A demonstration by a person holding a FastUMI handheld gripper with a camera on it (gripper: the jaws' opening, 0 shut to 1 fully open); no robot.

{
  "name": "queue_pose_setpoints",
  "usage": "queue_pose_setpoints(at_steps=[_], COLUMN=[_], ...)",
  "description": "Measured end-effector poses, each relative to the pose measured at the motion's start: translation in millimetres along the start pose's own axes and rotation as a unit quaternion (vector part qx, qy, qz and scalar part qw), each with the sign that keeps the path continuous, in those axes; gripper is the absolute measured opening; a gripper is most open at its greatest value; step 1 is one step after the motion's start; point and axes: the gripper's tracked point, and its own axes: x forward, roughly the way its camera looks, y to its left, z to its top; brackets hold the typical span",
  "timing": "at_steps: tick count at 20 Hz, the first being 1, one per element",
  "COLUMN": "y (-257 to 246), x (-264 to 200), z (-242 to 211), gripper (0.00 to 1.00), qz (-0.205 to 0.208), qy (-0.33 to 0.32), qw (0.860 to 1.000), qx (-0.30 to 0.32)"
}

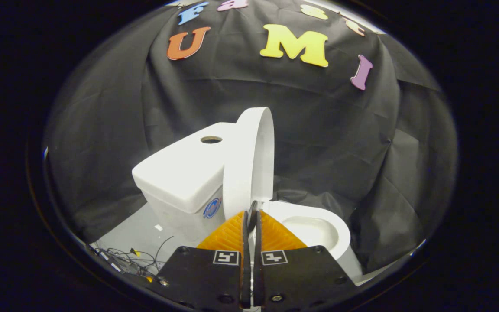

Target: Open the toilet lid.

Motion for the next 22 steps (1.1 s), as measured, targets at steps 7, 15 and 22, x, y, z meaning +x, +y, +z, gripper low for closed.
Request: queue_pose_setpoints(at_steps=[7,15,22], y=[13,23,23], x=[3,5,-24], z=[3,-3,-17], gripper=[0.06,0.12,0.68], qz=[-0.009,-0.018,0.048], qy=[0.003,0.001,-0.011], qw=[1.000,0.999,0.998], qx=[-0.019,-0.051,-0.046])
